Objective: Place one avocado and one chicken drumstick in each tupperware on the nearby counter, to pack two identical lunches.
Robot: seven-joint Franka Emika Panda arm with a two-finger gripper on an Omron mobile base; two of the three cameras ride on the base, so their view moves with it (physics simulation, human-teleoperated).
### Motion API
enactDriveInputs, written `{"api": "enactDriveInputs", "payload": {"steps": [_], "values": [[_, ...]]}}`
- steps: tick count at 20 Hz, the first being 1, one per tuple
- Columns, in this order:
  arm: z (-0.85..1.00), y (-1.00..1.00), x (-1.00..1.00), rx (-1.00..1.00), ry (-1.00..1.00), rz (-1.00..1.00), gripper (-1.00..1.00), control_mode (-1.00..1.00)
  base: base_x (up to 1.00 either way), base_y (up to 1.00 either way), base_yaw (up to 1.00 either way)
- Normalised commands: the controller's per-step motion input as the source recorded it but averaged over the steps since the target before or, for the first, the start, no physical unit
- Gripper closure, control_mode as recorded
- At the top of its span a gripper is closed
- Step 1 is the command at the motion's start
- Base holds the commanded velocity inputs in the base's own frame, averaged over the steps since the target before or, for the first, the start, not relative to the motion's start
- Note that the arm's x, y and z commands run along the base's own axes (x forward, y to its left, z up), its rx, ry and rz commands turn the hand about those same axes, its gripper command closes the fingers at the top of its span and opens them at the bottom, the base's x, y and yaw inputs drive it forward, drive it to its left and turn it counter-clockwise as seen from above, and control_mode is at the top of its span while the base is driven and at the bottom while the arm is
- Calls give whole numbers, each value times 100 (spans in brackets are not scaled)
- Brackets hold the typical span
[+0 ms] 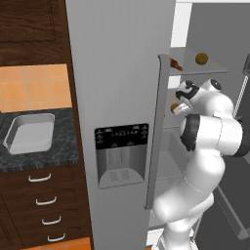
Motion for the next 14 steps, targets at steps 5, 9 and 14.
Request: {"api": "enactDriveInputs", "payload": {"steps": [5, 9, 14], "values": [[-24, -16, 58, 0, 1, 12, -100, -100, 0, 0, 0], [-22, -16, 52, 0, 0, 9, -100, -100, 0, 0, 0], [-53, 7, 56, 0, 0, 6, -100, -100, 0, 0, 0]]}}
